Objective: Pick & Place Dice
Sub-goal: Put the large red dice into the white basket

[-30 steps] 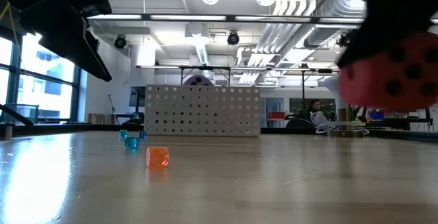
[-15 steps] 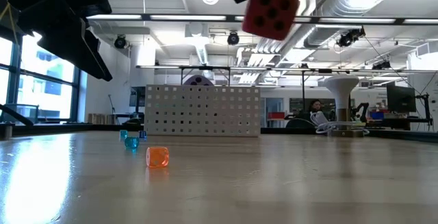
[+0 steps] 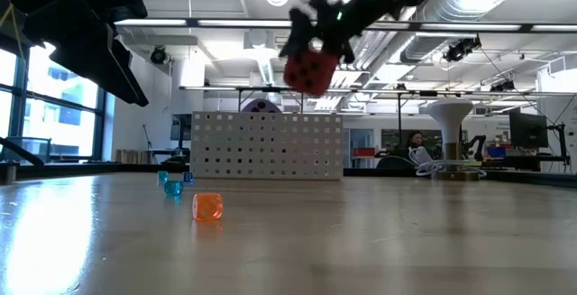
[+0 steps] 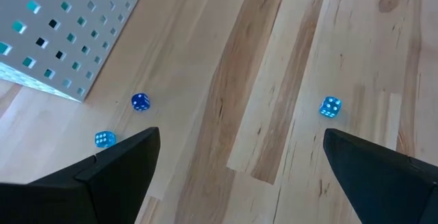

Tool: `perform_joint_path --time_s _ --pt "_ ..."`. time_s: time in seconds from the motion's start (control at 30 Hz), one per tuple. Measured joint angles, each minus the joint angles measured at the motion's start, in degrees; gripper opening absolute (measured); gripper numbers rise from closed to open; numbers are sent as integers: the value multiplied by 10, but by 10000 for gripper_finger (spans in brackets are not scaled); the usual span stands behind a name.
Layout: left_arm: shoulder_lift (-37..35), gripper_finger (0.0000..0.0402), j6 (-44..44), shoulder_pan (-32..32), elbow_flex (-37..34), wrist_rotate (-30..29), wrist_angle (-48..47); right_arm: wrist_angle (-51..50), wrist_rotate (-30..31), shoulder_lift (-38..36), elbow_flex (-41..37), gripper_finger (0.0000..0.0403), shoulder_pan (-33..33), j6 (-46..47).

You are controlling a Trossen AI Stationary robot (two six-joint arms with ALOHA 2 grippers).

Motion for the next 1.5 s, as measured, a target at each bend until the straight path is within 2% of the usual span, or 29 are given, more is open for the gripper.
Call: perform_joint_path --time_s 0.13,0.4,0.87,0.97,1.07,1.1,1.27,1.4,1.5 --pt "0 400 0 0 0 0 -2 -17 71 56 37 345 -3 -21" --pt "0 400 0 0 0 9 -2 -25 103 93 74 345 -2 -18" --pt "0 400 0 -1 0 26 -2 -31 91 124 75 346 -26 54" --pt "0 400 -1 -1 0 27 0 -28 92 124 75 381 -25 92" --pt "0 400 -1 -1 0 26 0 -27 86 124 75 337 -25 110" --pt "0 400 -1 -1 0 27 0 -27 84 124 75 333 -25 107" --pt "0 400 -2 -1 0 26 0 -30 82 124 75 334 -25 90" --pt "0 400 -2 -1 0 27 0 -31 97 124 75 381 -25 90" --pt "0 400 -2 -1 0 26 0 -31 90 124 75 354 -25 87"
